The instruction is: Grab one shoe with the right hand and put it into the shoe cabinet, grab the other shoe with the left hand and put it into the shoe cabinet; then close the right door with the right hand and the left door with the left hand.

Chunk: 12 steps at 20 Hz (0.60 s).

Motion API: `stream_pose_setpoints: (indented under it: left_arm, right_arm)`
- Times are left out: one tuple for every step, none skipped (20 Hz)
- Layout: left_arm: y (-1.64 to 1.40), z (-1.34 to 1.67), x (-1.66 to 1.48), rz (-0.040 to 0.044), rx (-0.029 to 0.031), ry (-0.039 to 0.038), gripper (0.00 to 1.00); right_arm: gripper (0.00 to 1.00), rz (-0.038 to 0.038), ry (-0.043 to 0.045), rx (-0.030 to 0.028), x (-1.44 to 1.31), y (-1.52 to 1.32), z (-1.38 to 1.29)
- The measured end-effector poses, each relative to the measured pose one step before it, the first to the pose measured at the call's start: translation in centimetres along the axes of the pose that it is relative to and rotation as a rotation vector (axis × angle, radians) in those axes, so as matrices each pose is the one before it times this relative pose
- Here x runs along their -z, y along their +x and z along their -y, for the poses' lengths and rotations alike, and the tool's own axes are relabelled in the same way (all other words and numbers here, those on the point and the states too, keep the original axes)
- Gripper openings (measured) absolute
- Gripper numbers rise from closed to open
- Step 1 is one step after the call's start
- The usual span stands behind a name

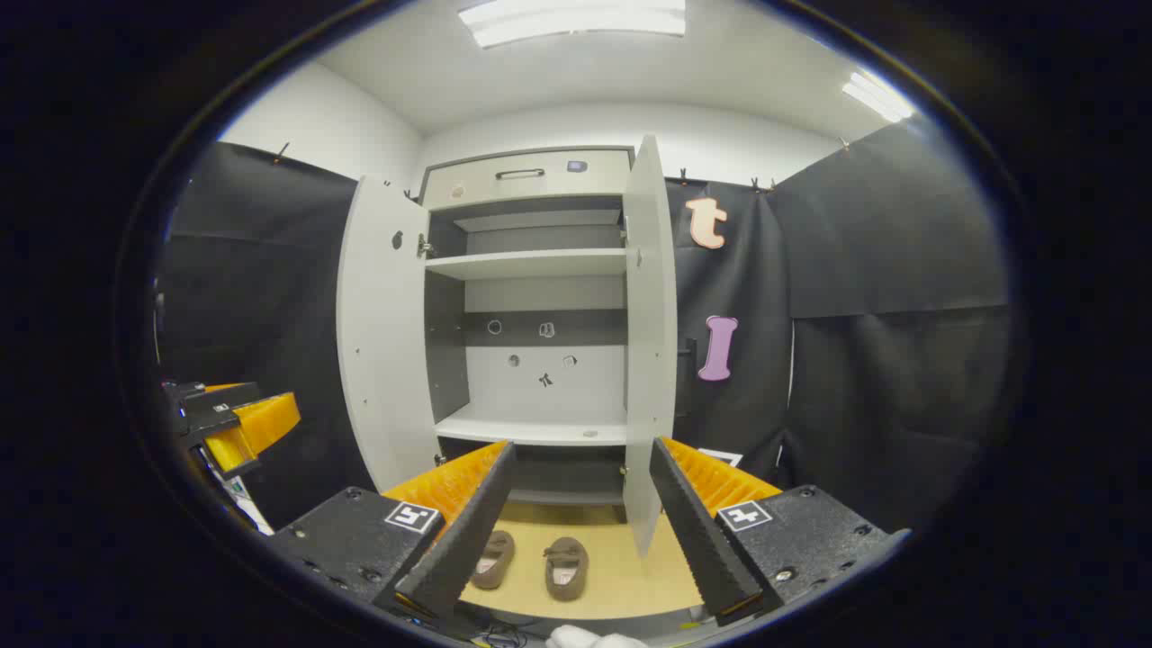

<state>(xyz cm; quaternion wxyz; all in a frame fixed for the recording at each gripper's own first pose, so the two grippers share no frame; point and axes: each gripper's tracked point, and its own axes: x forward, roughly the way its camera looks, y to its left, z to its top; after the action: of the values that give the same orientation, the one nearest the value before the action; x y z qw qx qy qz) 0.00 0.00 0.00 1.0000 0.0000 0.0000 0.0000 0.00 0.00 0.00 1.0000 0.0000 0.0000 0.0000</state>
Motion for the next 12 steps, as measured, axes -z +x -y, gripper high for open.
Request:
stream_pose_setpoints:
  left_arm:
    - [-0.1,-0.009,0.042,0.00255,-0.00035,-0.00063,0.96]
    - [-0.003,-0.038,-0.062,0.004,-0.00119,0.00124,0.96]
    - [0.005,0.041,0.073,-0.0027,-0.00045,0.00182,0.96]
    - [-0.057,0.001,0.081,-0.00169,0.00107,0.002,0.96]
    - [0.086,-0.034,-0.066,0.00088,-0.002,0.0006,0.96]
    - [0.013,-0.007,0.034,-0.00055,-0.00087,0.00036,0.96]
    - [-0.024,0.014,0.088,-0.00256,0.00068,-0.00019,0.96]
    - [-0.012,-0.024,0.059,-0.00309,-0.0007,-0.00048,0.96]
    - [0.058,-0.01,0.104,-0.0039,0.0004,-0.00085,0.96]
    - [-0.021,0.015,0.09,-0.00451,0.00157,-0.00085,0.96]
    - [0.016,-0.059,0.019,-0.00142,-0.00013,-0.00063,0.96]
    - [-0.021,-0.004,-0.062,-0.0006,-0.00098,0.00054,0.96]
  right_arm:
    - [0.98,0.00405,-0.00329,0.00013,-0.011,-0.008,0.046]
    - [0.98,0.00064,-0.00415,0.00104,0.053,0.044,0.031]
    - [0.98,-0.00316,-0.00282,0.00025,0.099,-0.03,-0.006]
    - [0.98,-0.004,-0.0006,-0.00072,0.049,-0.033,0.009]
    - [0.98,0.0003,0.00171,0.00033,-0.026,-0.033,0.047]
    - [0.98,0.00238,0.00052,0.00231,-0.083,0.007,0.003]
    - [0.98,0.00169,-0.00155,0.00426,-0.019,-0.031,0.033]
    - [0.98,0.00246,-0.00036,0.00063,-0.026,-0.002,-0.005]
    - [0.98,0.00097,-0.00151,-0.00199,0.032,0.007,-0.023]
    - [0.98,-0.00162,-0.0018,-0.00103,0.017,-0.014,0.007]
    - [0.98,-0.00143,-0.00063,-0.00148,0.032,-0.027,-0.006]
    - [0.98,-0.00089,0.00143,-0.00292,0.013,-0.016,-0.045]
